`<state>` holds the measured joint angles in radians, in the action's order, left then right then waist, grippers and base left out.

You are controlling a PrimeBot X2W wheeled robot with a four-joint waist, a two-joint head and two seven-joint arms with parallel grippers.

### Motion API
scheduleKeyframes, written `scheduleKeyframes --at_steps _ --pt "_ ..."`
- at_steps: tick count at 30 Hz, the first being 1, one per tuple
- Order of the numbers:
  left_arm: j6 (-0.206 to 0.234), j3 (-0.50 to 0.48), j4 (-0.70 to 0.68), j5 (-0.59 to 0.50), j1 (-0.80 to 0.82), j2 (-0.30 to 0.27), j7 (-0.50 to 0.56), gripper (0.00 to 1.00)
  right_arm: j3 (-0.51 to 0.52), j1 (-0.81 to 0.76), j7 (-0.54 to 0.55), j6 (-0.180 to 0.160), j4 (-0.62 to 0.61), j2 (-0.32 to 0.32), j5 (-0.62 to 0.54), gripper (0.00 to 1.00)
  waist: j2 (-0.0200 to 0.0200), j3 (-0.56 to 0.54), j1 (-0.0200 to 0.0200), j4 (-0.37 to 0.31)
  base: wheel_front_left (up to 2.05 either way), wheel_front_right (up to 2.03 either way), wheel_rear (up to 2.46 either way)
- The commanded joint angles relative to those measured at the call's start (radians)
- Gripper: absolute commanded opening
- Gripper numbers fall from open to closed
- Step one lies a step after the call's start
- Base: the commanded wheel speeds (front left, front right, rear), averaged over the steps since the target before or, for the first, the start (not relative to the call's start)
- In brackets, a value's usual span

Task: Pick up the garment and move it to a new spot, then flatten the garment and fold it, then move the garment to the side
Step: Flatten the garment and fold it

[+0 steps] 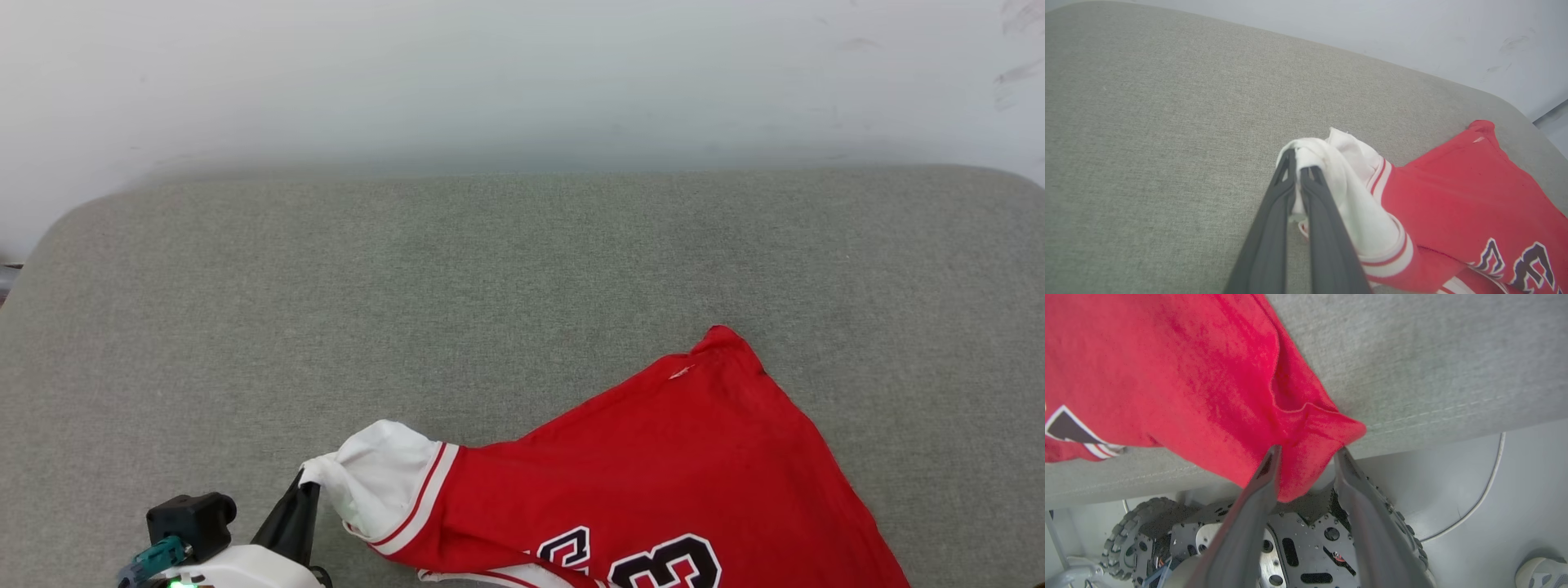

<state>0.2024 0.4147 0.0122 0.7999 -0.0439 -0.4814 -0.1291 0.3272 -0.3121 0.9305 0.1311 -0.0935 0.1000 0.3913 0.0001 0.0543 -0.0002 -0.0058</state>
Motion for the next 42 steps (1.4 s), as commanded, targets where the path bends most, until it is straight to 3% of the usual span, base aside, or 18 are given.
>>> scheduleKeyframes --at_steps 1,11,15,18,21,24,25,27,34,39,40,41,42 --pt "-0.001 -0.002 -0.003 0.003 -0.005 -0.006 -0.001 0.0 0.006 0.0 -0.046 -0.001 -0.001 -0.01 0.003 1.0 -0.0001 0.002 0.0002 -0.004 0.0 0.0 0.0" --pt "-0.005 0.012 -0.016 -0.007 0.036 -0.001 0.008 0.0 0.031 0.162 -0.618 -0.001 0.055 -0.032 -0.041 1.0 -0.0001 0.027 0.0002 0.009 0.0 0.0 0.0" --pt "-0.015 0.022 -0.021 -0.018 0.076 0.006 0.008 0.0 0.009 0.271 -0.746 -0.001 0.133 -0.012 -0.047 1.0 -0.0001 0.064 0.0002 0.038 0.0 0.0 0.0" --pt "-0.021 0.027 -0.027 -0.029 0.115 0.013 0.004 0.0 -0.027 0.375 -0.765 -0.001 0.196 0.018 -0.034 1.0 -0.0001 0.108 0.0002 0.058 0.0 0.0 0.0" --pt "-0.028 0.032 -0.033 -0.039 0.15 0.022 -0.001 0.0 -0.089 0.477 -0.7 -0.001 0.249 0.073 -0.007 1.0 -0.0001 0.153 0.0002 0.075 0.0 0.0 0.0" --pt "-0.039 0.04 -0.035 -0.05 0.188 0.031 -0.008 0.0 -0.173 0.58 -0.543 -0.001 0.28 0.147 0.029 1.0 -0.0001 0.197 0.0002 0.092 0.0 0.0 0.0" --pt "-0.05 0.047 -0.031 -0.059 0.221 0.039 -0.016 0.0 -0.251 0.663 -0.361 -0.001 0.289 0.215 0.061 1.0 -0.0001 0.235 0.0002 0.111 0.0 0.0 0.0" --pt "-0.057 0.05 -0.028 -0.063 0.24 0.044 -0.02 0.0 -0.294 0.71 -0.254 -0.001 0.285 0.25 0.081 1.0 -0.0001 0.26 0.0002 0.123 0.0 0.0 0.0" --pt "-0.08 0.061 -0.013 -0.074 0.304 0.07 -0.043 0.0 -0.454 0.826 -0.045 -0.001 0.276 0.316 0.12 1.0 -0.0001 0.344 0.0002 0.153 0.0 0.0 0.0" --pt "-0.096 0.072 0.007 -0.075 0.33 0.081 -0.053 0.0 -0.57 0.811 0.085 0.0 0.369 0.334 0.188 1.0 -0.0001 0.369 0.0002 0.175 0.0 0.0 0.0" --pt "-0.098 0.073 0.013 -0.074 0.334 0.084 -0.056 0.0 -0.588 0.804 0.109 0.0 0.384 0.336 0.196 0.89 -0.0001 0.369 0.0002 0.178 0.0 0.0 0.0" --pt "-0.101 0.073 0.019 -0.074 0.336 0.086 -0.058 0.0 -0.598 0.801 0.125 0.0 0.395 0.338 0.208 0.11 -0.0001 0.369 0.0002 0.181 0.0 0.0 0.0" --pt "-0.102 0.073 0.024 -0.072 0.339 0.09 -0.061 0.0 -0.6 0.8 0.131 0.0 0.404 0.337 0.218 0.0 -0.0001 0.368 0.0002 0.184 0.0 0.0 0.0"
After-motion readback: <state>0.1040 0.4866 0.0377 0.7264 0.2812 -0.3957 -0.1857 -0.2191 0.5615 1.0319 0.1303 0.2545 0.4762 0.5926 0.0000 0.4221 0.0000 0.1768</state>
